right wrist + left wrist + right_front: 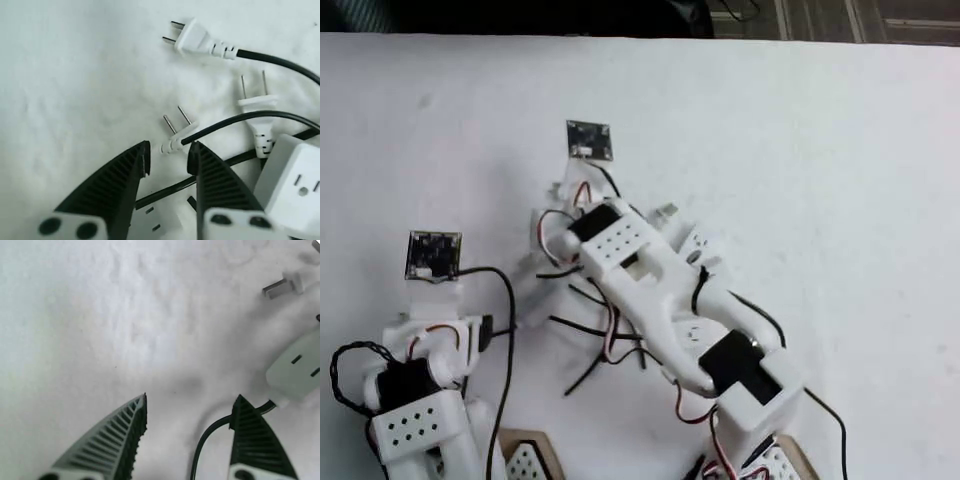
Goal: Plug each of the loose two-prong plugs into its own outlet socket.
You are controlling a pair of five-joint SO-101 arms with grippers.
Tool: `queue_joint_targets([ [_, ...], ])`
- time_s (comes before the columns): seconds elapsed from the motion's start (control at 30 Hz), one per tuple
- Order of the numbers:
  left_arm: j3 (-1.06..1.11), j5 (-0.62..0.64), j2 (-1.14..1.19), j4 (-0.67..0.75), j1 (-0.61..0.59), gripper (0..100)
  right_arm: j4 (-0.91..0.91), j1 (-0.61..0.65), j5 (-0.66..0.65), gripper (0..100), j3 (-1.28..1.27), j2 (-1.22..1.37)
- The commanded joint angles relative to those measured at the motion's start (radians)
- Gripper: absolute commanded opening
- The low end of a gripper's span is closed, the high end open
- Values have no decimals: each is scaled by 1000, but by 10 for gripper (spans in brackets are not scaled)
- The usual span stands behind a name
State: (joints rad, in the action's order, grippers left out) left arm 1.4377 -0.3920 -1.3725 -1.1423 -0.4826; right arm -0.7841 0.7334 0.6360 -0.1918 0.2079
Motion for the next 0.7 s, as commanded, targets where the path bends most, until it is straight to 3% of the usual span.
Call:
queue_joint_targets([
  [0.0,-3,3,-8,12,-2,275,38,2,6,129,15,27],
  [0.53,-3,3,-8,11,-2,275,-13,-59,52,125,210,248],
  [0.67,-3,3,-8,11,-2,275,-36,-59,46,14,210,211],
])
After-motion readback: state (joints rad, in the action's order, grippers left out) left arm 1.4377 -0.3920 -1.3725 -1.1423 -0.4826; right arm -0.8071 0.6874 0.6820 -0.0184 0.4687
